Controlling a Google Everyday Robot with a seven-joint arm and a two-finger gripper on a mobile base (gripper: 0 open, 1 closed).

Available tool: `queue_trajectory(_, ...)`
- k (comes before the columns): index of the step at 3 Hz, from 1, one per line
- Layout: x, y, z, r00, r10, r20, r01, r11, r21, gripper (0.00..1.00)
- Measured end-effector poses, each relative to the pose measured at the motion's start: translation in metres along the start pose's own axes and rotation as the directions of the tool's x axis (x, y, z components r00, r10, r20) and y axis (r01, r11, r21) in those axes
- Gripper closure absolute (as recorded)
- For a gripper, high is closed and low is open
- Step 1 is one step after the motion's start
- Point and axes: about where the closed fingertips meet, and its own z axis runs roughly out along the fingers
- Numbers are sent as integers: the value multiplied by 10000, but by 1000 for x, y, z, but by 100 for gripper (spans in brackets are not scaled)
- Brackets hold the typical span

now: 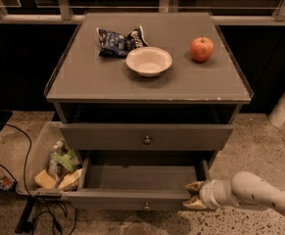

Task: Open middle drawer

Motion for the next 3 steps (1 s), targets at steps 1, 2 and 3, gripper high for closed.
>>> queue_trajectory(1, 0, -3, 2, 10000, -18, -55, 18, 10000, -35, 58)
queue_trajectory(2, 2, -4, 5, 10000, 40, -71, -41, 9999, -153, 35)
queue_trajectory(3, 16, 8, 12, 9993, 384, 4, -383, 9982, -466, 33)
